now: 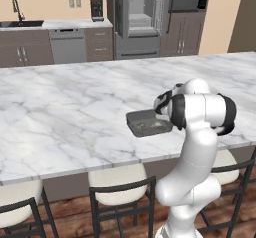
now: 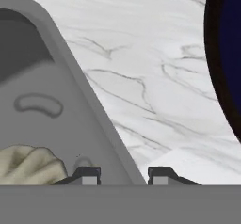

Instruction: Place two dumplings into each of the tupperware containers and then place the containers in the fridge.

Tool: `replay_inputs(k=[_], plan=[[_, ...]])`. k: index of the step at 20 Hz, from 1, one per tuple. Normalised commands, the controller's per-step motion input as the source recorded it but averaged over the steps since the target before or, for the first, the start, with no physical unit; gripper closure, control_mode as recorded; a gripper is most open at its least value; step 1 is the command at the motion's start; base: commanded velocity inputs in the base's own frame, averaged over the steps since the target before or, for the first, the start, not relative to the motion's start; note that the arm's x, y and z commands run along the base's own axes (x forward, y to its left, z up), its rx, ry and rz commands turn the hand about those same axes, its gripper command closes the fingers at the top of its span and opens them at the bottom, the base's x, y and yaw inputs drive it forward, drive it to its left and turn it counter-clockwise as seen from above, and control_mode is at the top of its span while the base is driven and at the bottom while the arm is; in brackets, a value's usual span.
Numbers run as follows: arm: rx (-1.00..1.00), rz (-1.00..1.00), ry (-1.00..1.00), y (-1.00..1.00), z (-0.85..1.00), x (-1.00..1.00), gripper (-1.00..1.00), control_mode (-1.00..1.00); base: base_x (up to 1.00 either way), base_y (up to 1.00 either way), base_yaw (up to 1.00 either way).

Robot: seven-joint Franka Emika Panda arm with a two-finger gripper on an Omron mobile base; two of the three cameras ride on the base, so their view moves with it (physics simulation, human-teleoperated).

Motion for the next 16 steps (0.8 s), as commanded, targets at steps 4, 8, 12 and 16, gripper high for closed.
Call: replay_inputs(k=[4, 8, 12, 16], plan=[[0.00, -0.09, 0.00, 0.00, 0.38, -0.09, 1.00, -1.00, 0.00, 0.00, 0.00], [0.00, -0.08, -0.02, 0.09, 0.64, -0.05, 1.00, -1.00, 0.00, 0.00, 0.00], [0.00, -0.08, -0.02, 0.19, 0.77, -0.17, 1.00, -1.00, 0.00, 0.00, 0.00], [0.00, -0.13, 0.00, 0.10, 0.88, -0.52, 1.00, -1.00, 0.00, 0.00, 0.00]])
